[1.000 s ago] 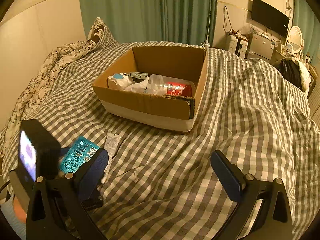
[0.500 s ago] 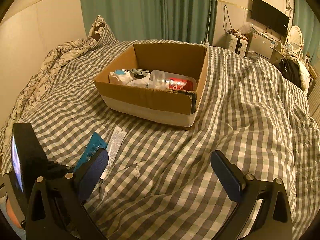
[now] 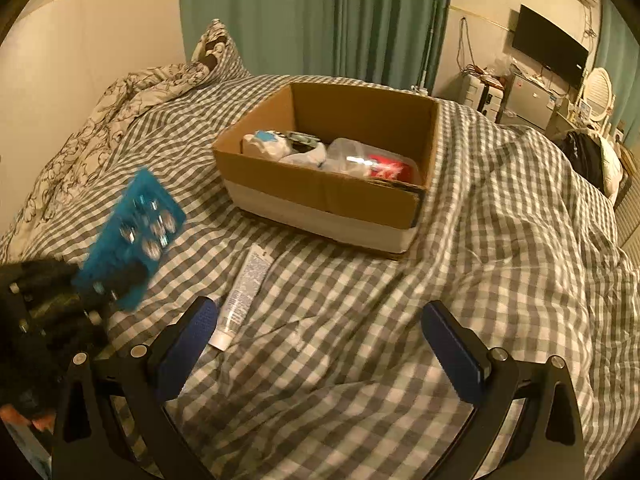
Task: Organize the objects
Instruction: 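Grasp the white packet with the left gripper while the right grasps the toothpaste tube, then lower the packet and toothpaste tube into the box and open both grippers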
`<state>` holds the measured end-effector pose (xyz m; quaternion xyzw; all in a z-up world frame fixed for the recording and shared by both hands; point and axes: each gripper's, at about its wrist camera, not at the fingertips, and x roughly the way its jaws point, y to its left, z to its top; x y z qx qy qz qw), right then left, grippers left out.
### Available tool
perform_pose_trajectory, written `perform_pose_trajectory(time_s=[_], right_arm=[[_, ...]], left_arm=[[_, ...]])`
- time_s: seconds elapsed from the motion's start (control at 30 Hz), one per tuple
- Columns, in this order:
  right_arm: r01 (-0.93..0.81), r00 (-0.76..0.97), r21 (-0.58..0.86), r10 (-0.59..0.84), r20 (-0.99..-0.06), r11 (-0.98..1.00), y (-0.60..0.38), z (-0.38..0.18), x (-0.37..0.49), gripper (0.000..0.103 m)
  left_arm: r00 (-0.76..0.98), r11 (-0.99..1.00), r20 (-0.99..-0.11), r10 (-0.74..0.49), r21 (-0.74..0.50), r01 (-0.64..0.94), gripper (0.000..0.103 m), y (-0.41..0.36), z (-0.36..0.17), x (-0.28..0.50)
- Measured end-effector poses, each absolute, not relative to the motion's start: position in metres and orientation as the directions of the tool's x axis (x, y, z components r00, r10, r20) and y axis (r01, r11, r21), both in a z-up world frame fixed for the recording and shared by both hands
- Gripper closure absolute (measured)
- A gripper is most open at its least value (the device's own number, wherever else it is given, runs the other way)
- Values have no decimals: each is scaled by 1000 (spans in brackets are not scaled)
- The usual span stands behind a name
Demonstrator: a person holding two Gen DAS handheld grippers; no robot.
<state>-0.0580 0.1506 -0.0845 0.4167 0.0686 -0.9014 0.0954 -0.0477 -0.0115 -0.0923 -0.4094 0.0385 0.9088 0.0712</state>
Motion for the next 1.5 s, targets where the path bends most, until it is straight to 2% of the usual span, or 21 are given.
perform_pose_trajectory(time_s=[0.27,0.4,0.47,0.57,0.63,0.73,0.83,1.1,1.5], right_arm=[[291,-512,24,-177,-841,-956,112,-129,-89,2],[307,-428,31,-167,-888,-951,93,-164,-106,19],[314,-400,38,-169,-901,-949,87,-175,-113,23],[325,-384,46,-176,-906,-945,80,-184,-121,35],[333,-376,28,-160,-913,-943,75,-190,-122,52],[342,-383,15,-155,-911,-939,75,-190,-119,71],[338,-411,6,-154,-898,-941,80,-181,-112,79],[324,-493,35,-201,-847,-945,100,-145,-78,83],[288,-667,70,-252,-701,-955,147,-55,-39,84]], left_arm=[[-681,-995,-730,52,17,-95,96,-41,-88,-52],[-671,-997,-740,46,11,-80,96,-51,-97,-56],[-660,-997,-749,52,-3,-76,96,-55,-102,-58],[-652,-997,-756,58,-12,-75,96,-56,-107,-57],[-652,-996,-756,65,-14,-83,96,-54,-107,-56],[-652,-996,-754,79,-25,-91,96,-51,-106,-53],[-652,-995,-753,84,-26,-99,96,-47,-104,-49],[-665,-992,-740,96,-12,-129,96,-32,-91,-32],[-720,-983,-686,107,34,-179,96,-7,-50,-20]])
